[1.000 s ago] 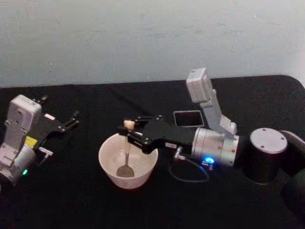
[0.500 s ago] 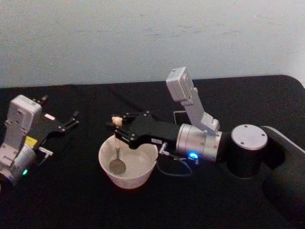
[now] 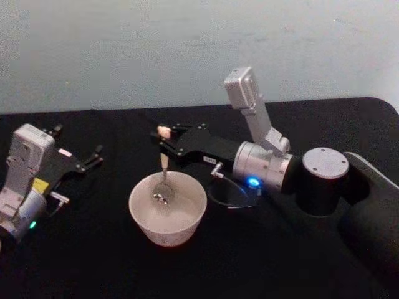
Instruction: Pick up the stirring spoon with one hand, stir inside the cup, then place it back in its original position.
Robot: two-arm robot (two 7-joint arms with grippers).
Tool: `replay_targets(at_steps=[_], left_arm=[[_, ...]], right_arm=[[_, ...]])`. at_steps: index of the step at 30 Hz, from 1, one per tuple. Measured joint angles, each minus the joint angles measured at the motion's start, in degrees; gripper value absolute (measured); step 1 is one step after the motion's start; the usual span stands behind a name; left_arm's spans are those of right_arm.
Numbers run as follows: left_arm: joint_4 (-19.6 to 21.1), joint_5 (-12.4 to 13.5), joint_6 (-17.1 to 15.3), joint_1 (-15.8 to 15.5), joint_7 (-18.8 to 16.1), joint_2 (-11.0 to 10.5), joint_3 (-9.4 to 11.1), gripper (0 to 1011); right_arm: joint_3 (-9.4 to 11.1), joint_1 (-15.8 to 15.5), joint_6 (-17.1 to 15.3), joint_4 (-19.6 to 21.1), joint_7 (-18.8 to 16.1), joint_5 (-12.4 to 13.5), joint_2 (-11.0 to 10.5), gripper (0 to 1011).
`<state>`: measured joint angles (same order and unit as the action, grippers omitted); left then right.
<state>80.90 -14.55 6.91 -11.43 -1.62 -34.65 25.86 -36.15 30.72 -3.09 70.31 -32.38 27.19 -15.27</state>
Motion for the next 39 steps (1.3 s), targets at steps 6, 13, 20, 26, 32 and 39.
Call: replay_targets(at_steps=[6, 13, 20, 26, 32, 39], left_arm=[[0.0, 0.0, 0.0, 0.0, 0.0, 0.0, 0.0, 1001], [0.0, 0.0, 0.0, 0.0, 0.0, 0.0, 0.0, 1001], [0.0, 0.0, 0.0, 0.0, 0.0, 0.0, 0.0, 1001], [0.0, 0.0, 0.0, 0.0, 0.0, 0.0, 0.0, 1001], [0.0, 0.0, 0.0, 0.0, 0.0, 0.0, 0.0, 1001], [0.0, 0.0, 0.0, 0.0, 0.0, 0.0, 0.0, 1001]], right_arm=[[1.4, -0.9, -0.7, 1.0, -0.2, 0.3, -1.3, 225], [3.7, -4.6, -3.3, 6.7, -1.4, 3.3, -5.5, 225], [4.5, -7.7, -5.4, 12.1, -2.9, 6.5, -9.7, 225], [3.9, -8.7, -5.7, 14.7, -3.9, 7.9, -11.4, 225], [2.4, -8.9, -5.7, 16.0, -4.1, 8.5, -11.7, 225], [0.2, -8.2, -5.5, 16.2, -4.1, 8.5, -11.0, 225]])
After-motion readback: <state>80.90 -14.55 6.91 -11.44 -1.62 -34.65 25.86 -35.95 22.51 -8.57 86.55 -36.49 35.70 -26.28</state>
